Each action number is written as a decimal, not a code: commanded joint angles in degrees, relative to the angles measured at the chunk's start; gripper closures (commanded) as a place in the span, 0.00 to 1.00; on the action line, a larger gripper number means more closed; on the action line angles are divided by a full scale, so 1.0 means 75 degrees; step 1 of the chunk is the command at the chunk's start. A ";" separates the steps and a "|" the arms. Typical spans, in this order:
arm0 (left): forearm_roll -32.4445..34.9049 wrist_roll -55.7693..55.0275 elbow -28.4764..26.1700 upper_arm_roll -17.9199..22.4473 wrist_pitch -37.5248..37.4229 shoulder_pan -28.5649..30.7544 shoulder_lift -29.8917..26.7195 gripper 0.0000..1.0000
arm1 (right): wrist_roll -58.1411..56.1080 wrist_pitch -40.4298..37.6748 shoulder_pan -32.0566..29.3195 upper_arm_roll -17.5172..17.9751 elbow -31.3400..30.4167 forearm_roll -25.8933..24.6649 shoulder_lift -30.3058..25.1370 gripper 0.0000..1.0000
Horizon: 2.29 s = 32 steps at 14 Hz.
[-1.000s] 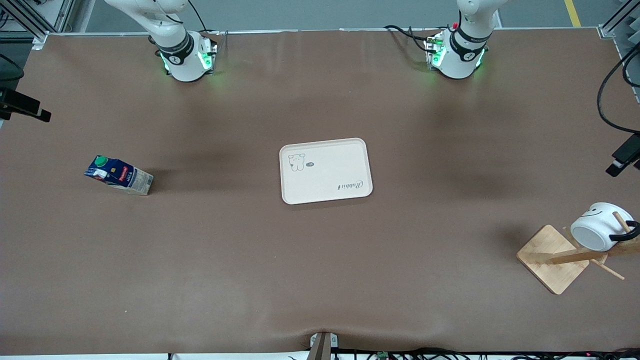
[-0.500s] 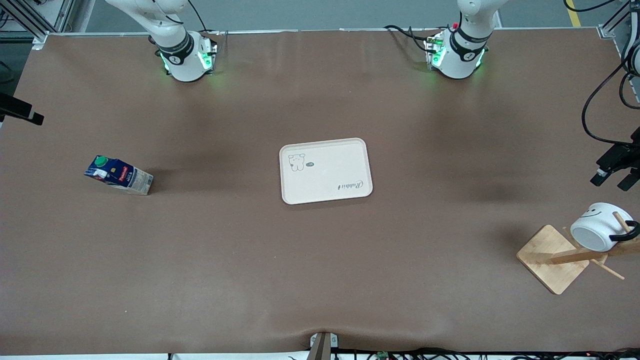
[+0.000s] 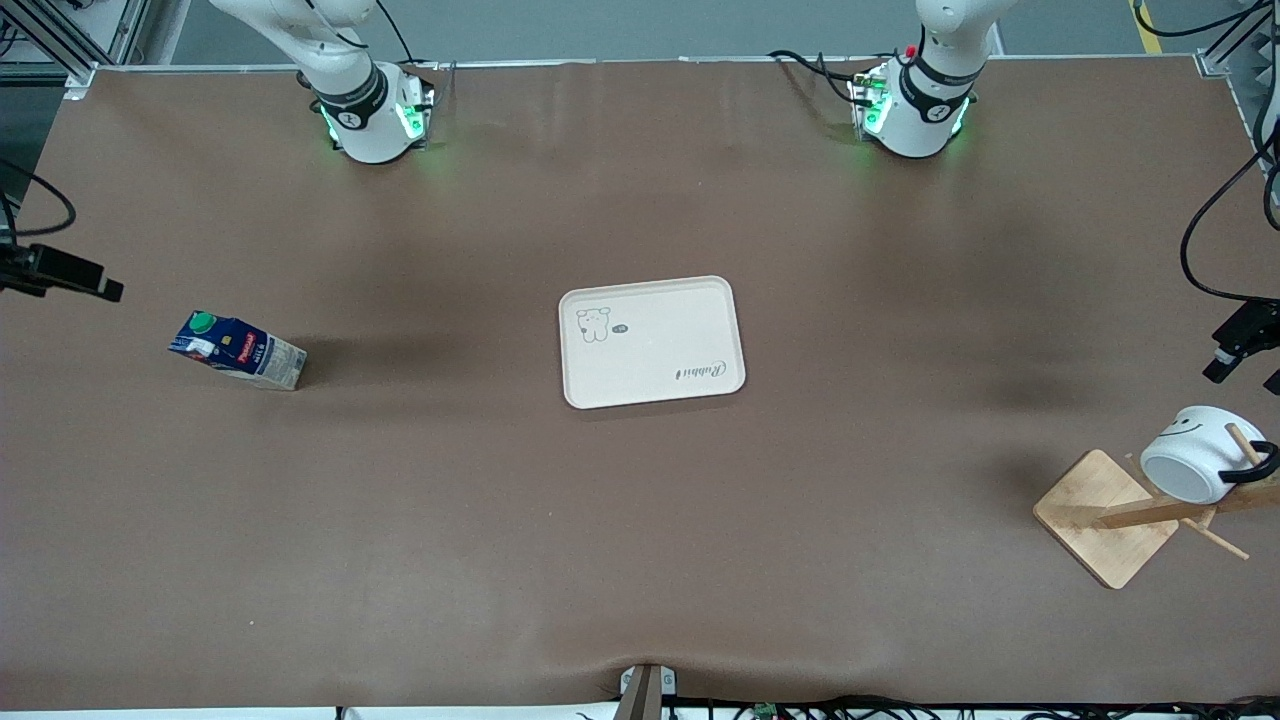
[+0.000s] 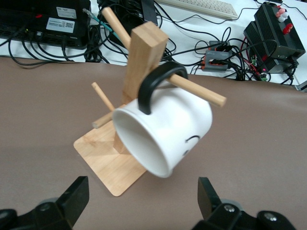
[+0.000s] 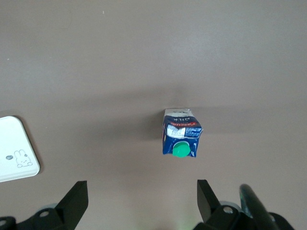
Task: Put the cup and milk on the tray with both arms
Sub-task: 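Grasp the white mug with the left gripper while the right gripper grasps the carton, then lift the mug off the wooden stand with the left gripper toward the tray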
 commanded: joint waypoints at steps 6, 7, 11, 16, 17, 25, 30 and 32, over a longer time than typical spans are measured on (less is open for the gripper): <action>-0.0797 0.0255 0.0291 -0.0464 0.0023 -0.0032 0.0427 0.04 | -0.0590 0.0240 -0.0344 -0.0006 -0.0263 0.0040 0.0609 0.00; -0.0809 0.0255 0.0291 -0.0568 0.0023 -0.0032 0.0450 0.10 | -0.0590 0.0358 -0.0332 -0.0006 -0.0415 0.0040 0.0585 0.00; -0.0797 0.0255 0.0489 -0.0792 0.0023 -0.0032 0.0567 0.59 | -0.0520 0.0464 -0.0286 -0.0006 -0.0885 0.0040 0.0433 0.00; -0.0715 0.0266 0.0572 -0.0944 0.0011 -0.0160 0.0556 1.00 | -0.0496 0.0535 -0.0285 -0.0006 -0.1225 0.0075 0.0339 0.00; -0.0680 0.0278 0.0572 -0.0944 -0.0001 -0.0195 0.0509 1.00 | -0.0485 0.0604 -0.0297 -0.0006 -0.1330 0.0087 0.0316 0.00; 0.0607 -0.3194 -0.0363 -0.2289 -0.0094 -0.0196 -0.1023 1.00 | -0.0461 0.1905 -0.0332 0.0006 -0.3052 0.0110 -0.0259 0.00; 0.2074 -0.6092 -0.0437 -0.2969 -0.1020 -0.0184 -0.1519 1.00 | -0.0473 0.2245 -0.0461 0.0006 -0.3381 0.0110 -0.0258 0.00; 0.2225 -0.7670 -0.0366 -0.3694 -0.1020 -0.0196 -0.1425 1.00 | -0.0473 0.2339 -0.0520 0.0006 -0.3545 0.0110 -0.0259 0.00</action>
